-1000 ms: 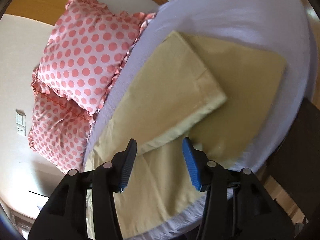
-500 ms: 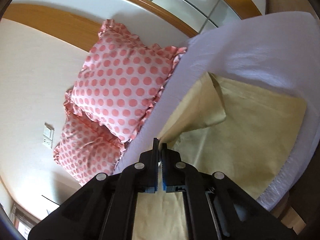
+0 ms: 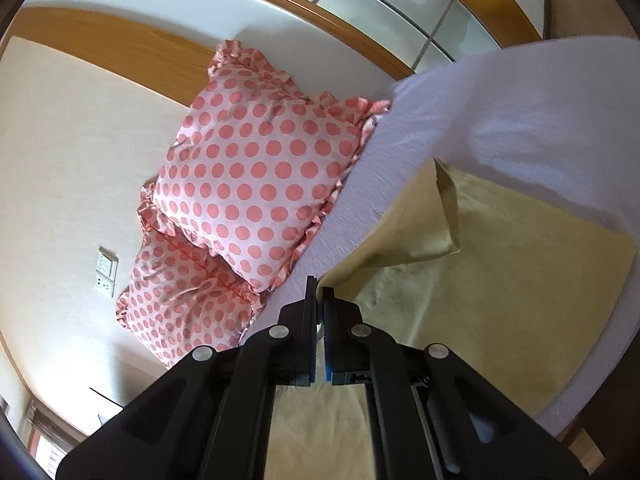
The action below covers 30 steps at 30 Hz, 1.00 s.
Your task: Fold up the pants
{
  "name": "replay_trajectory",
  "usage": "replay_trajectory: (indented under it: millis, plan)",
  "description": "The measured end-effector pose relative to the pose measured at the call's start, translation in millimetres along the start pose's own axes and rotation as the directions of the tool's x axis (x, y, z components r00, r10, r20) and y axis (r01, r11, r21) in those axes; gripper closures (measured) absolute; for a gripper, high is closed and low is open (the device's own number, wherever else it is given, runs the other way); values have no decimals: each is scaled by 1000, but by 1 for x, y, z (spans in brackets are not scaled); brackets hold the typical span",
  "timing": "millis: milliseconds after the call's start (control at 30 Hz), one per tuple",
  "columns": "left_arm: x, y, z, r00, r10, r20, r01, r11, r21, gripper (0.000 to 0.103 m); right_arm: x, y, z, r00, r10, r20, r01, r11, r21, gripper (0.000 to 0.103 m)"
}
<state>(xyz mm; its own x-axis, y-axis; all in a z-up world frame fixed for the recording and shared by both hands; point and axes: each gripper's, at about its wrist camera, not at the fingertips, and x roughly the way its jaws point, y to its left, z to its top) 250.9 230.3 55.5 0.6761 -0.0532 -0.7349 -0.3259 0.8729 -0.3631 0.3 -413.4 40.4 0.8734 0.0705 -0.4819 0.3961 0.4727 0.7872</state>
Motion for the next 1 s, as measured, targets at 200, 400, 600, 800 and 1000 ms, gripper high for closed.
replay_trajectory:
  millis: [200,400,600,800,1000]
  plan:
    - [-144,41,-89,982,-92,165,84,995,57,99,-42,-13,6,998,-25,63,25,1000,1,100]
    - [-178,102,-184,994,-55,94,57,998,-16,99,-47,-46,-10,992,-128,11,127,991,50,100]
    - [-191,110,-217,992,-49,114,51,999,-15,99,-54,-60,-16,987,-158,5,157,985,69,100]
    - [-186,109,-225,992,-47,117,47,999,6,99,-57,-63,-18,974,-226,-4,226,972,61,100]
    - [-188,111,-234,991,-42,128,37,998,43,91,-82,-53,-16,910,-391,134,393,919,13,30]
